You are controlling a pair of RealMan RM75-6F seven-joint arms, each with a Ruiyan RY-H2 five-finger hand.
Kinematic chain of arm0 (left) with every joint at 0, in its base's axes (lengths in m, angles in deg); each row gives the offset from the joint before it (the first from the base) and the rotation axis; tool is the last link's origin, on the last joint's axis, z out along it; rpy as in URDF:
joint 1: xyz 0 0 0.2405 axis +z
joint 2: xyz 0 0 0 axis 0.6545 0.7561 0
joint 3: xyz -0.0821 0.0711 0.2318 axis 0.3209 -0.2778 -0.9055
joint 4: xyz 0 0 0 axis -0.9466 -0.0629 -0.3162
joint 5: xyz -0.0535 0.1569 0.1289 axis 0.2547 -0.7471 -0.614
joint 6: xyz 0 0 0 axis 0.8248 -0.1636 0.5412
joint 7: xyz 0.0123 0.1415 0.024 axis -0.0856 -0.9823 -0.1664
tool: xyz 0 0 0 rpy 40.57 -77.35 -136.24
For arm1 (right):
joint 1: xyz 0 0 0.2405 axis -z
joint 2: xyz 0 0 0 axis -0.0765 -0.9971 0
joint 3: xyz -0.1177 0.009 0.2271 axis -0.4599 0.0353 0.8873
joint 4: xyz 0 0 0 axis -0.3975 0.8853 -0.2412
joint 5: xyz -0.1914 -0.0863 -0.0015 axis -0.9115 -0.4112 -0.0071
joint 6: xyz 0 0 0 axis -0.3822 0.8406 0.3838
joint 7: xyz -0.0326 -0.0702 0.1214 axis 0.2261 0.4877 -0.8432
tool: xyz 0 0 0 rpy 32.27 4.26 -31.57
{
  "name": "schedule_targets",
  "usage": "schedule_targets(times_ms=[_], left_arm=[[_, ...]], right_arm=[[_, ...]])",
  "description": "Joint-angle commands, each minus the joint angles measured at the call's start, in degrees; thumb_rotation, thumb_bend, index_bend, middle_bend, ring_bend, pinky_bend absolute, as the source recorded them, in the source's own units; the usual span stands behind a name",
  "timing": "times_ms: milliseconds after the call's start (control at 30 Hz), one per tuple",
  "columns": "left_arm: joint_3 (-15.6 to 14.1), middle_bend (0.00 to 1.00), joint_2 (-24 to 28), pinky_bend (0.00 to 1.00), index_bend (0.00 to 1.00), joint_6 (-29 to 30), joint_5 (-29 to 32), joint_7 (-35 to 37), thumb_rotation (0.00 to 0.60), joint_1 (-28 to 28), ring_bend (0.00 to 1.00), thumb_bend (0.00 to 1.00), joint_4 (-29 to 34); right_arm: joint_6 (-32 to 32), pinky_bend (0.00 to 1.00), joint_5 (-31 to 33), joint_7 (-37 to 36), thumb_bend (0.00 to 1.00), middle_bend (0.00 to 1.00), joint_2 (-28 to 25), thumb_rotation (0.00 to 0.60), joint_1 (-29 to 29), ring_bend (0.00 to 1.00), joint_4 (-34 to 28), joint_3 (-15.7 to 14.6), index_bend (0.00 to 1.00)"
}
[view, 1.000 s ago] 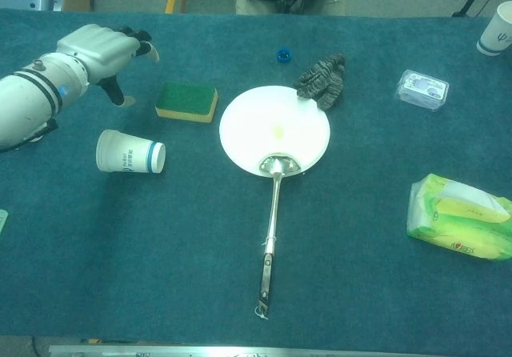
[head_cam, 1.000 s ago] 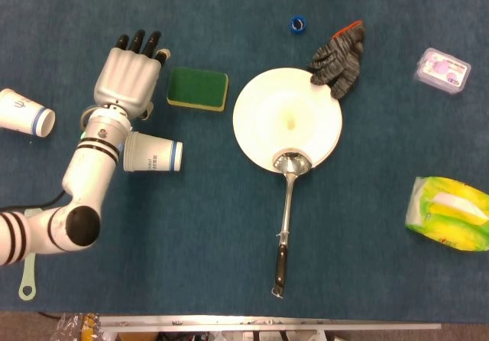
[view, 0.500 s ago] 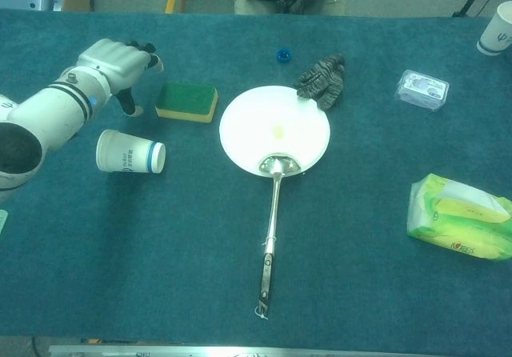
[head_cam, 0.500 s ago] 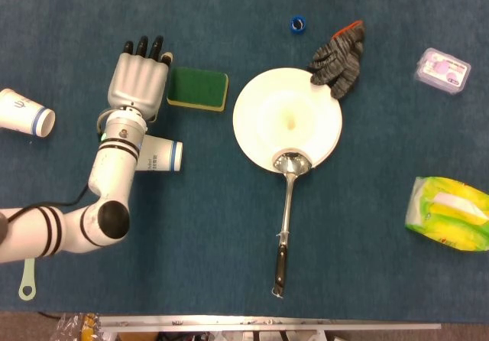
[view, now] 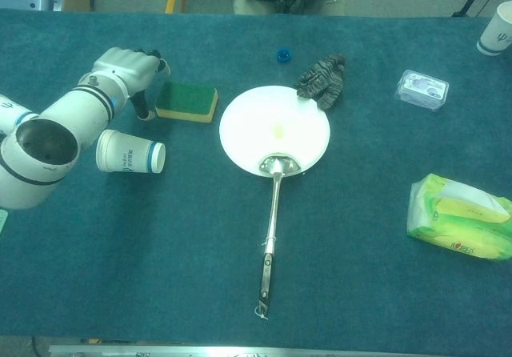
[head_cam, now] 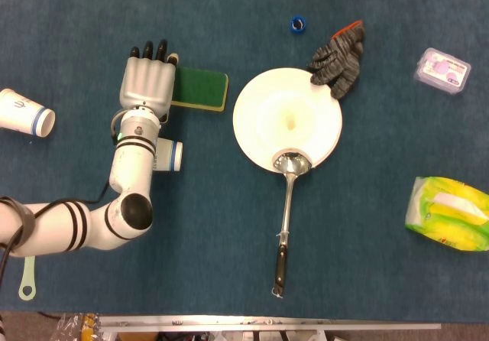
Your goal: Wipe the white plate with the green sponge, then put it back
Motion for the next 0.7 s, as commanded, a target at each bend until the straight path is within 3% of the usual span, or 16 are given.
schedule_targets(times_ms=[33, 700], left_arm=[[0.76, 0.01, -0.63, 0.1, 0.14, -0.43, 1.35, 0.16, 0.6, -0.44, 0.0, 0.25, -0.66], [2.23, 0.03, -4.95, 0.1, 0.21, -1.03, 3.17, 0.13, 0.6, -2.01, 0.0, 0.25, -6.37]], right_arm=[[0.0, 0.26, 0.04, -0.23, 0.32, 0.24, 0.04, 0.6, 0.03, 0.12, 0.16, 0.0, 0.17], [0.17, 0.26, 0.69, -1.21, 0.32, 0.24, -0.02, 0.6, 0.45, 0.12, 1.12, 0.21, 0.17]])
